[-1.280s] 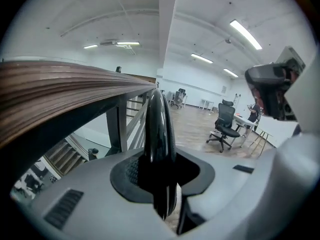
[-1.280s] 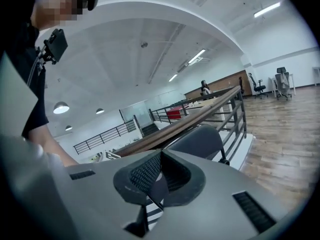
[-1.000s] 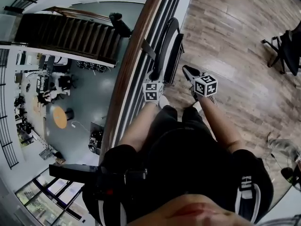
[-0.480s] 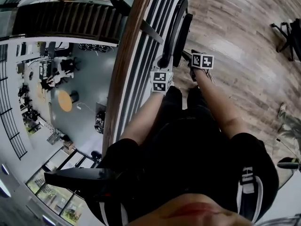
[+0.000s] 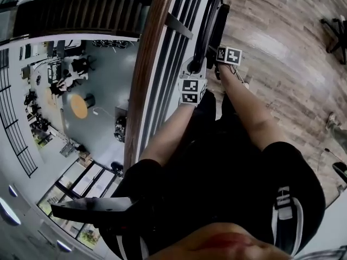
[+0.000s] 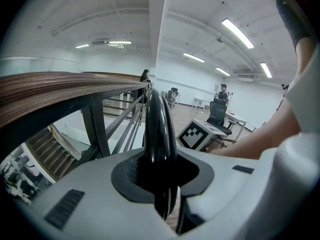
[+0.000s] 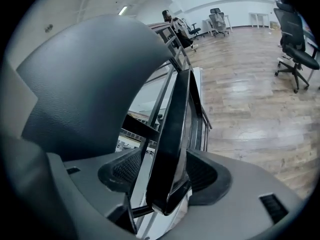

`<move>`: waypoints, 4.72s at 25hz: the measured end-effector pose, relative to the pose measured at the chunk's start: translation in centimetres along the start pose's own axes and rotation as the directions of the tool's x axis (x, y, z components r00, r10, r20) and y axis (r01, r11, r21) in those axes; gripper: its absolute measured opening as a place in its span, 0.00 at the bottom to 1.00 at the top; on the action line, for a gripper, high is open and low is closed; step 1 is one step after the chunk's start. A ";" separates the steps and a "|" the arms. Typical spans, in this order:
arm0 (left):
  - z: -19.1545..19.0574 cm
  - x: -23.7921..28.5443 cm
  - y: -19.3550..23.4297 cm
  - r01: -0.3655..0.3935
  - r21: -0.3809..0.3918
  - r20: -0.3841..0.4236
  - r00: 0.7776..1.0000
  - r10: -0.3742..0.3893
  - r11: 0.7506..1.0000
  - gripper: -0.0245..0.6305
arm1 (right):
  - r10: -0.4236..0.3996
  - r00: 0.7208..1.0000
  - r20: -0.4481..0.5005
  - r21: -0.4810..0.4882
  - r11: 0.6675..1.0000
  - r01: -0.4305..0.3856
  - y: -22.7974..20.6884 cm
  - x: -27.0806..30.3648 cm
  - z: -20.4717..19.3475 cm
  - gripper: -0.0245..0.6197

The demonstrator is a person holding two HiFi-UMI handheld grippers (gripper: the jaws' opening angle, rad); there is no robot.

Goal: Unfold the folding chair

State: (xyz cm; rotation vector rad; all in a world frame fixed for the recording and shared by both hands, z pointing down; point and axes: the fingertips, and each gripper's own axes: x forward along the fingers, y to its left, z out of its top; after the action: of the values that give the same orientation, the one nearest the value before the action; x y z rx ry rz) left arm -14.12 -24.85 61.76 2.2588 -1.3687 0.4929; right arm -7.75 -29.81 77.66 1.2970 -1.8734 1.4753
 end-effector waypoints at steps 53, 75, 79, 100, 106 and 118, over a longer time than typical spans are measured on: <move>-5.8 2.2 6.3 0.163 -0.212 -0.048 0.983 -0.177 0.964 0.15 | 0.496 0.868 0.004 0.282 0.833 -0.476 -25.4 -2.3 -8.2 0.31; -11.8 5.7 7.5 0.216 -0.351 -0.054 0.967 -0.250 0.911 0.16 | 0.747 0.659 0.089 0.334 0.601 -0.726 -38.8 -0.2 -13.4 0.32; -13.0 6.6 7.0 0.213 -0.367 -0.063 0.966 -0.253 0.906 0.16 | 0.742 0.667 0.069 0.337 0.612 -0.716 -41.6 0.5 -14.3 0.33; -14.1 8.2 -3.8 0.303 -0.329 -0.124 0.925 -0.359 0.894 0.19 | 0.766 0.628 0.134 0.349 0.557 -0.754 -50.0 2.1 -17.8 0.36; -14.5 8.2 -3.6 0.280 -0.319 -0.146 0.929 -0.339 0.905 0.19 | 0.756 0.643 0.122 0.356 0.571 -0.740 -50.2 2.0 -17.3 0.40; -5.8 0.3 -2.6 0.142 -0.048 -0.109 0.983 -0.147 0.989 0.29 | 0.359 0.900 0.248 -0.077 0.933 -0.351 -46.0 -16.7 -8.1 0.19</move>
State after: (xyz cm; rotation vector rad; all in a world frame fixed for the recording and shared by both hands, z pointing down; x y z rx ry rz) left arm -12.09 -20.84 66.30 2.2421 -1.1399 0.5301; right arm 37.80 -15.64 91.29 1.2286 -2.3995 1.4971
